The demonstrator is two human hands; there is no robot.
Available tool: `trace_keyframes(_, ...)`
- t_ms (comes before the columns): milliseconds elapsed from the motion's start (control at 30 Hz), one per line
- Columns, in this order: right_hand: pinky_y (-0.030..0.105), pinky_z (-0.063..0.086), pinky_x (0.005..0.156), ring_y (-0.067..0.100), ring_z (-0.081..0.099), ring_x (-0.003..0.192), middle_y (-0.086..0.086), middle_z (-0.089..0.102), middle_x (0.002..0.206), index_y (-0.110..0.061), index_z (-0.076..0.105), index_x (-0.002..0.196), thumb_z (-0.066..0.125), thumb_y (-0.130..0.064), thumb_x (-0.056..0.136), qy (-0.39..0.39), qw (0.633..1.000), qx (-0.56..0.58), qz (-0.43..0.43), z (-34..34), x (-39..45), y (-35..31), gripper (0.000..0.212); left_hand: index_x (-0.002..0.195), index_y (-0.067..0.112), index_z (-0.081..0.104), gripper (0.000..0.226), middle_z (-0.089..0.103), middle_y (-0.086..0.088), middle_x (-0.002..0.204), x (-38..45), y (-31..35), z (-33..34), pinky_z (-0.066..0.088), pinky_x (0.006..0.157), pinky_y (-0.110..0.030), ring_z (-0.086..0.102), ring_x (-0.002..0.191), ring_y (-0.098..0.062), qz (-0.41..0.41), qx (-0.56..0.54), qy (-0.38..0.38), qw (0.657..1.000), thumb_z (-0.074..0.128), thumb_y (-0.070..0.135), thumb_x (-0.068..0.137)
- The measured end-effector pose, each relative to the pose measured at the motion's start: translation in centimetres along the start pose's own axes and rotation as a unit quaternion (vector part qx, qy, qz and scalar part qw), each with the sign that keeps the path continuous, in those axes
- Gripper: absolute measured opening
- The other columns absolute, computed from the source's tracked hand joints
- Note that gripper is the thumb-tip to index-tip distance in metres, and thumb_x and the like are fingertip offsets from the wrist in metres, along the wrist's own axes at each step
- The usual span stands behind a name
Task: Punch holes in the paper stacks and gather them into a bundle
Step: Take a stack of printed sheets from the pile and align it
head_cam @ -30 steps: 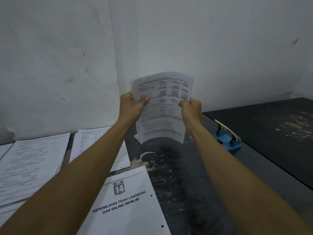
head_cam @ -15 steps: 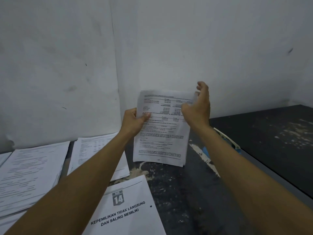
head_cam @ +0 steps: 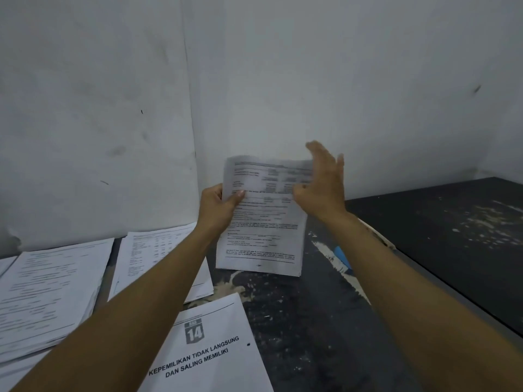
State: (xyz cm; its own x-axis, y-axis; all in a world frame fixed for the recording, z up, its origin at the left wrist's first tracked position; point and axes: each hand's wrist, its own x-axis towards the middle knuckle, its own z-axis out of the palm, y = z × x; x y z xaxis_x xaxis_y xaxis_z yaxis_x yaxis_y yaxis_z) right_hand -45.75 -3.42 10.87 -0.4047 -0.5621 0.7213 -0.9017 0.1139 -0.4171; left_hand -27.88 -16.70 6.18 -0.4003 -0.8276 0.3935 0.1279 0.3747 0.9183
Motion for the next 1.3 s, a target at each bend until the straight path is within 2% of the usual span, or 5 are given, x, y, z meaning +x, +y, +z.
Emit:
trace_keyframes(100,0.033,0.049,0.095,0.019,0.047,0.127,0.004,0.046,0.141,-0.023,0.021,0.152,0.079,-0.003,0.071,0.003,0.954,0.232,0.192,-0.7,0.3,0.2,0.101,0.106,0.015,0.072,0.016,0.076,0.011,0.085,0.7,0.9,-0.2,0.056,0.055,-0.019,0.074,0.071,-0.008,0.004,-0.019,0.031,0.999,0.072,0.022,0.091)
trace_keyframes(200,0.018,0.055,0.063,0.019,0.069,0.101,0.003,0.068,0.116,-0.010,0.052,0.134,0.078,0.001,0.076,-0.073,0.885,0.367,0.278,-1.0,0.3,0.8,0.064,0.109,0.013,0.071,0.020,0.077,0.007,0.092,1.3,1.9,-0.3,0.060,0.061,-0.025,0.075,0.076,-0.012,0.014,-0.031,0.040,0.999,0.072,0.022,0.091)
trace_keyframes(333,0.021,0.058,0.064,0.014,0.074,0.086,0.002,0.075,0.102,-0.008,0.073,0.105,0.074,0.001,0.082,-0.072,0.873,0.399,0.270,0.2,-0.5,1.1,0.025,0.111,0.013,0.070,0.021,0.074,0.009,0.095,1.6,2.7,-0.1,0.057,0.059,-0.018,0.074,0.076,-0.007,0.034,-0.039,0.055,0.997,0.071,0.020,0.092)
trace_keyframes(700,0.014,0.053,0.054,0.005,0.065,0.079,-0.007,0.069,0.091,-0.020,0.069,0.102,0.058,-0.003,0.095,-0.054,0.872,0.382,0.300,4.8,-4.1,1.4,0.021,0.108,0.017,0.069,0.018,0.073,0.001,0.102,-1.3,-1.6,0.4,0.062,0.081,-0.044,0.072,0.091,-0.022,-0.027,0.000,0.051,0.998,0.071,0.022,0.091)
trace_keyframes(1300,0.019,0.053,0.054,0.011,0.068,0.078,-0.007,0.070,0.085,-0.024,0.066,0.085,0.055,-0.002,0.092,-0.059,0.845,0.390,0.361,6.3,-4.9,2.5,0.025,0.092,0.035,0.068,0.013,0.072,0.021,0.085,-0.7,-1.9,0.0,0.052,0.053,-0.012,0.071,0.072,-0.002,-0.032,0.009,0.004,0.999,0.077,0.028,0.085)
